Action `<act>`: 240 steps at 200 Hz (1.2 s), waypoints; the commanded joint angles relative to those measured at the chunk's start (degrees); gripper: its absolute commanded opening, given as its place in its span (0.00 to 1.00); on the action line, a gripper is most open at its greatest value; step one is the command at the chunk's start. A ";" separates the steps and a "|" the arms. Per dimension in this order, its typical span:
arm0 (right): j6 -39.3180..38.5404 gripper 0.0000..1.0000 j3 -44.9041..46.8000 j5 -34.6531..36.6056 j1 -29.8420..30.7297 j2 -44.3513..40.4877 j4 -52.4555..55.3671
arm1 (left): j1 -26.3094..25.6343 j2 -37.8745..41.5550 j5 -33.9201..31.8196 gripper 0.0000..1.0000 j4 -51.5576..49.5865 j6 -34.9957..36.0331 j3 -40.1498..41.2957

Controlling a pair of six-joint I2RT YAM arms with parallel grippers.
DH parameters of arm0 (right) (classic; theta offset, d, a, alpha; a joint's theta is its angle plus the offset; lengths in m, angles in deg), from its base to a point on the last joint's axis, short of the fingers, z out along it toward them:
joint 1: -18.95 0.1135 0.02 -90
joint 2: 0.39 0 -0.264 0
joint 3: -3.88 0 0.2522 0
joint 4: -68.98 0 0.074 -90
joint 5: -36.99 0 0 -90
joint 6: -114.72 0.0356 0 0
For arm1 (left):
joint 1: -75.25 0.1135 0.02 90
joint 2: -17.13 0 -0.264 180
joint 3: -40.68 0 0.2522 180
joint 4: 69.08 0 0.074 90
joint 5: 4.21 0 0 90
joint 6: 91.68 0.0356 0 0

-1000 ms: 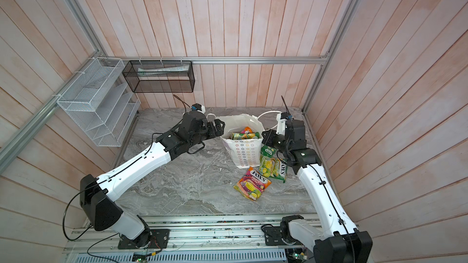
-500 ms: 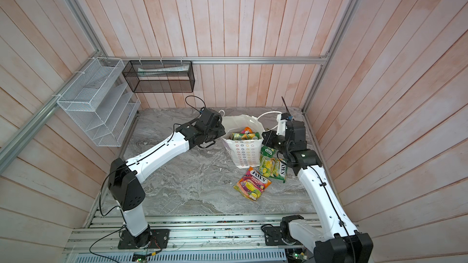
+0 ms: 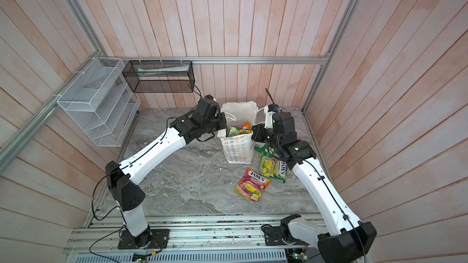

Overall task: Place the snacks into the paper bag
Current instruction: Pick up the paper bag from the center of the table, then place the paper bag at the center of the table.

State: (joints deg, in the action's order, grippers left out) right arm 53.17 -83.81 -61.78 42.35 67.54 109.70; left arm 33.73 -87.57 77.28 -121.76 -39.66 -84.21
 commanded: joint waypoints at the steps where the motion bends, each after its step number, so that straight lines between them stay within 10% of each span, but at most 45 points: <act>1: 0.45 0.00 -4.99 0.82 3.67 2.06 -5.10 | 1.59 5.76 -2.94 0.00 0.07 7.34 -4.38; 97: 6.07 0.00 -6.45 1.83 17.47 11.57 -10.74 | 22.93 20.81 9.99 0.00 -1.25 7.90 18.20; 170: 9.61 0.00 -1.33 2.69 19.75 14.66 -17.80 | 26.03 25.17 15.56 0.00 8.37 9.49 33.69; 208: 8.35 0.60 -1.94 4.32 19.77 12.34 -14.83 | 27.68 27.72 20.73 0.00 12.49 10.78 37.91; 240: 6.77 0.83 -2.84 5.08 19.23 7.58 -9.51 | 27.68 29.72 20.47 0.00 14.31 11.85 39.49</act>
State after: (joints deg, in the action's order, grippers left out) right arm 61.45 -84.73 -58.35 61.84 79.51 96.87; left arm 61.10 -60.75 96.73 -114.33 -30.04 -44.98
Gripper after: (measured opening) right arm 0.794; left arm 0.049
